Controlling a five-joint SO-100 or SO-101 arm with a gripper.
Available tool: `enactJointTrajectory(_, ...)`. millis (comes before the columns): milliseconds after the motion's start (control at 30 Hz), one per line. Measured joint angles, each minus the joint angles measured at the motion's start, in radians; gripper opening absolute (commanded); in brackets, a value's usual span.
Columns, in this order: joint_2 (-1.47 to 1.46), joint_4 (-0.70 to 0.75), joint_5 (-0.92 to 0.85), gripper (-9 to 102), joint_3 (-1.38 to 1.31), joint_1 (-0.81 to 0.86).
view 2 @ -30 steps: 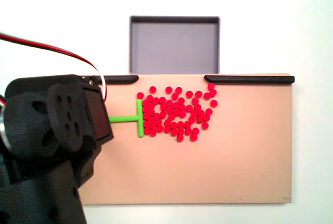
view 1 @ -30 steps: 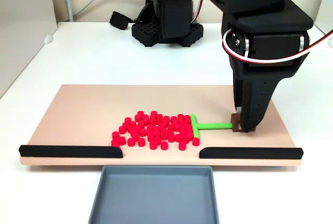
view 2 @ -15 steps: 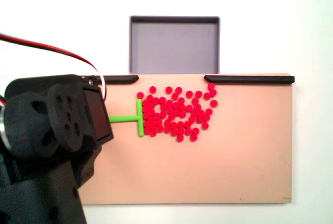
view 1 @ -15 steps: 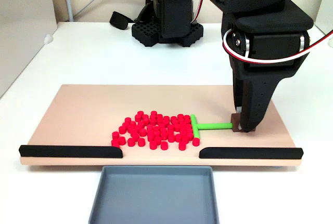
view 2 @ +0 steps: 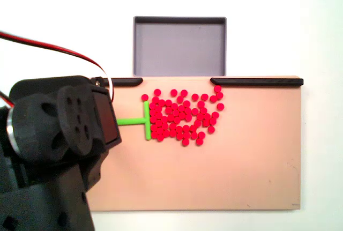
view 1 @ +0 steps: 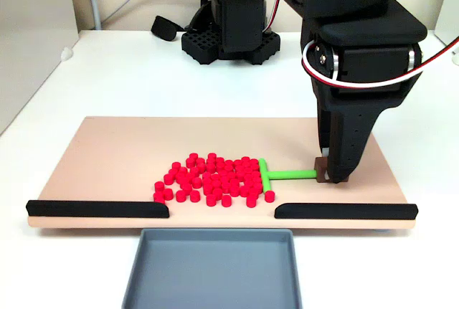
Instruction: Gather the left side granules
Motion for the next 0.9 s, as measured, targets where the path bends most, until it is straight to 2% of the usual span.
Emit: enactJointTrajectory(900, 0.112, 0.046, 0.038, 0, 0.0, -0.06)
